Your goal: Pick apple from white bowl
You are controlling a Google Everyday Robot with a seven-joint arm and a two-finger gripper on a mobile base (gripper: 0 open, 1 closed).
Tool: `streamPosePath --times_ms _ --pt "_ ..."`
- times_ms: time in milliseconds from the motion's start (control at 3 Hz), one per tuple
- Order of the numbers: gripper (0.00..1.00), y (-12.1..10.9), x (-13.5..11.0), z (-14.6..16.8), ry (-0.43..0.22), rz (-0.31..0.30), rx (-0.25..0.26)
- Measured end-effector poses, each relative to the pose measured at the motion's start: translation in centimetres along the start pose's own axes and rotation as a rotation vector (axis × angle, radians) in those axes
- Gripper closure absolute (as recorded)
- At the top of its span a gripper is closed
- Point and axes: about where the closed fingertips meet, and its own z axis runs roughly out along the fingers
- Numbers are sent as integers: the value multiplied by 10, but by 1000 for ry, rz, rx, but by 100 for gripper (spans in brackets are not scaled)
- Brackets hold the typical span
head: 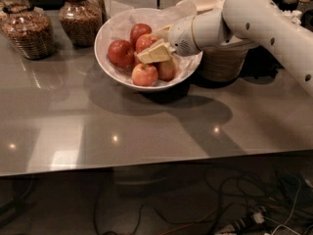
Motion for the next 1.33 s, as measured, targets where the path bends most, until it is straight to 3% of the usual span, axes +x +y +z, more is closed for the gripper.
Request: streamPosePath --times_ms 333,1000,1333 --pt "100 0 -1 0 -1 -1 -1" --pt "100 2 -43 -20 -58 -72 -38" --pt "100 23 -53 -57 -65 -27 -82"
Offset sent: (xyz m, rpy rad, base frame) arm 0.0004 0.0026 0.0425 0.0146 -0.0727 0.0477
